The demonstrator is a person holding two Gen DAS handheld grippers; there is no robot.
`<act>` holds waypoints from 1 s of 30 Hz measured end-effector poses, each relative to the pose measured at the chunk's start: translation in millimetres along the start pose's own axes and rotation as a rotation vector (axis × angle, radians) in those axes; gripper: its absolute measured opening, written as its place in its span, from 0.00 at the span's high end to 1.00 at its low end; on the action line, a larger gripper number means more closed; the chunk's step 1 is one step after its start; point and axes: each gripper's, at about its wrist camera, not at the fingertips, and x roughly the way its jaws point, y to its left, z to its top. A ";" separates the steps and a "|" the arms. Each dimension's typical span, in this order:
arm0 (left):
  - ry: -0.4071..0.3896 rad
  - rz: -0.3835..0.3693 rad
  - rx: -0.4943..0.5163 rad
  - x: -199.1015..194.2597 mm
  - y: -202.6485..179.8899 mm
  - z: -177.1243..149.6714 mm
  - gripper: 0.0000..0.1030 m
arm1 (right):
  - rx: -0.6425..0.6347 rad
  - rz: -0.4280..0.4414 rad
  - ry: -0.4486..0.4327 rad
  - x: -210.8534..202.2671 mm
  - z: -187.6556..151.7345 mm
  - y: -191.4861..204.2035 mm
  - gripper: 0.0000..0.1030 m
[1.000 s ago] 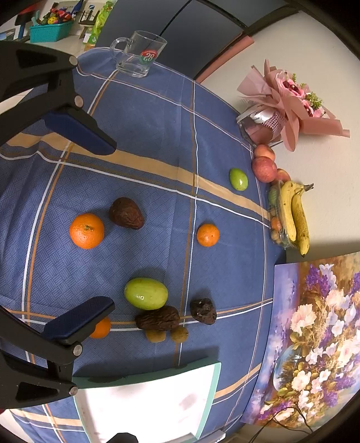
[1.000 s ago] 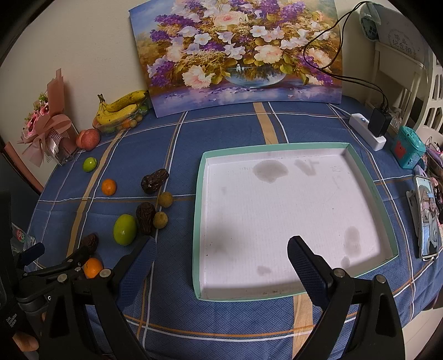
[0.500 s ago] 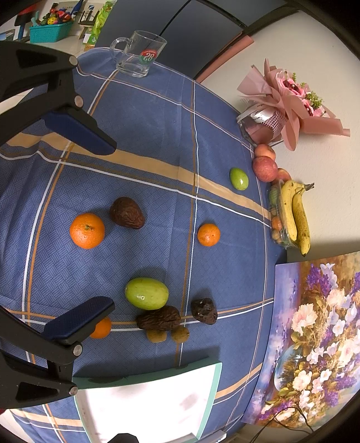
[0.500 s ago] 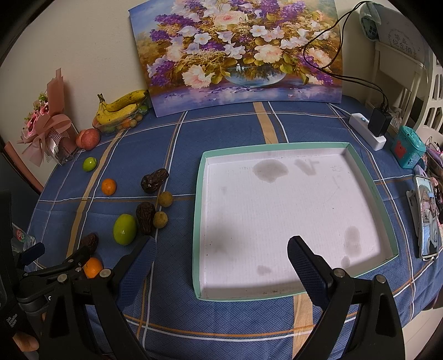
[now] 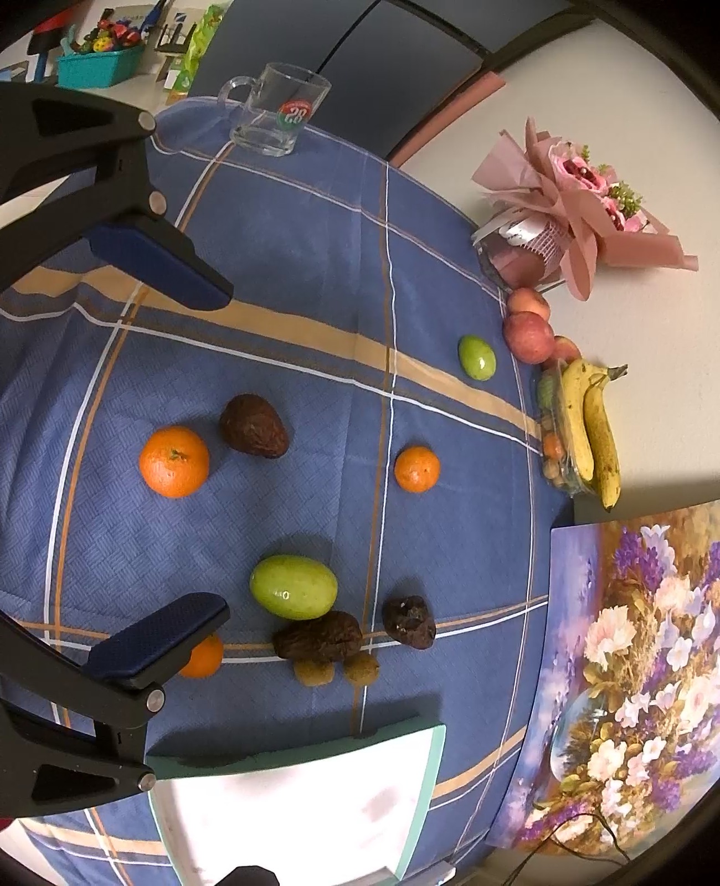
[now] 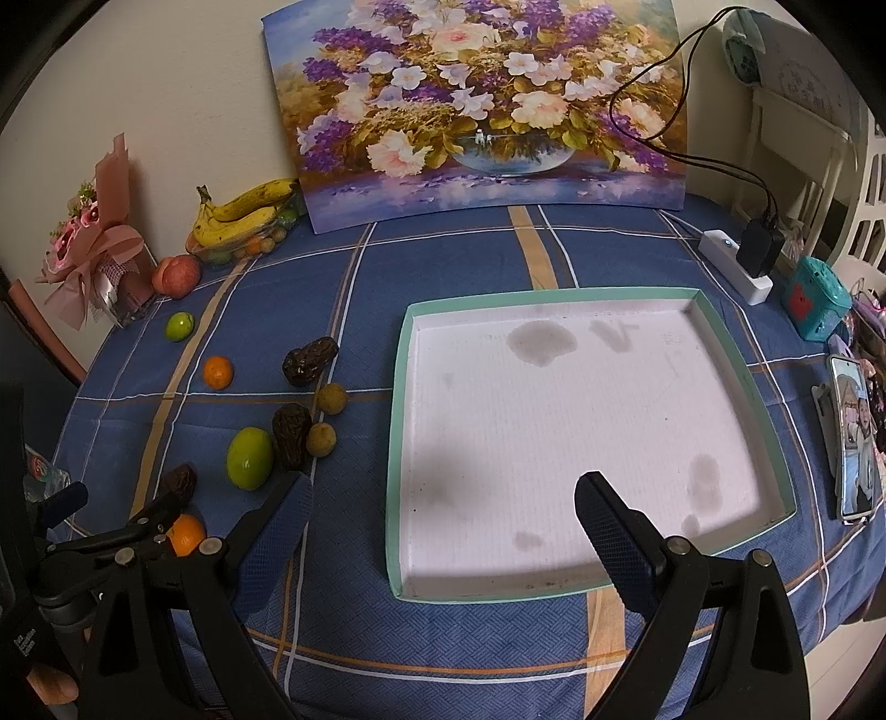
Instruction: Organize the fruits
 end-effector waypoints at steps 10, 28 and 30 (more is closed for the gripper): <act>-0.056 -0.103 -0.092 -5.9 19.2 9.3 0.00 | -0.022 -0.008 0.006 1.8 2.9 6.0 0.07; -0.089 -0.098 -0.287 8.8 84.8 19.1 0.00 | -0.068 0.143 -0.038 13.5 26.9 51.2 0.07; -0.071 -0.104 -0.289 11.5 87.4 19.8 0.00 | -0.095 0.148 -0.038 14.6 25.8 61.3 0.07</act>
